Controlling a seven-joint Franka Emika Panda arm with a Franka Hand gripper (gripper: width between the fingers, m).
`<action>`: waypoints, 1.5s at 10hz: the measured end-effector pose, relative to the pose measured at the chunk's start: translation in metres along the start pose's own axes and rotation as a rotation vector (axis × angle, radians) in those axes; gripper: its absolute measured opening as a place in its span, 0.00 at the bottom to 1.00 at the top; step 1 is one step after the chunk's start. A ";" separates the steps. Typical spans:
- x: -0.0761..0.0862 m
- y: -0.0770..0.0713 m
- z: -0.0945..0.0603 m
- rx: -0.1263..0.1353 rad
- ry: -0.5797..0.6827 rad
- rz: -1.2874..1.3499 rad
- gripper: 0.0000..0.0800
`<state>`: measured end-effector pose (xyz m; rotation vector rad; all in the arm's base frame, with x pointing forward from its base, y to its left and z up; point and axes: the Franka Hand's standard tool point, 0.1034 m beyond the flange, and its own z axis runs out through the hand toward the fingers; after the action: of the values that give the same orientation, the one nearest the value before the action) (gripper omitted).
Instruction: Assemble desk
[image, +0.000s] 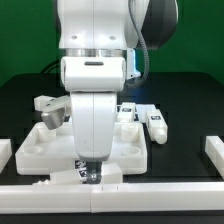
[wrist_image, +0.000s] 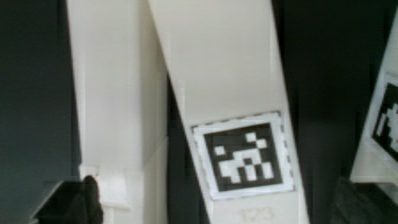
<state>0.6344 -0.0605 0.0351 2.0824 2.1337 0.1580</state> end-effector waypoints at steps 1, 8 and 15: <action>0.000 0.000 0.000 0.000 0.000 0.000 0.81; 0.005 -0.004 0.011 -0.052 0.008 0.012 0.81; 0.018 -0.006 0.010 -0.109 0.021 0.056 0.81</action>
Offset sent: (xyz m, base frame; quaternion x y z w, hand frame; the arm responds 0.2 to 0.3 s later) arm 0.0081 -0.0021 -0.0108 0.0154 0.0035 -0.0548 0.9984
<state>0.6305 -0.0435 0.0232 2.0882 2.0311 0.2968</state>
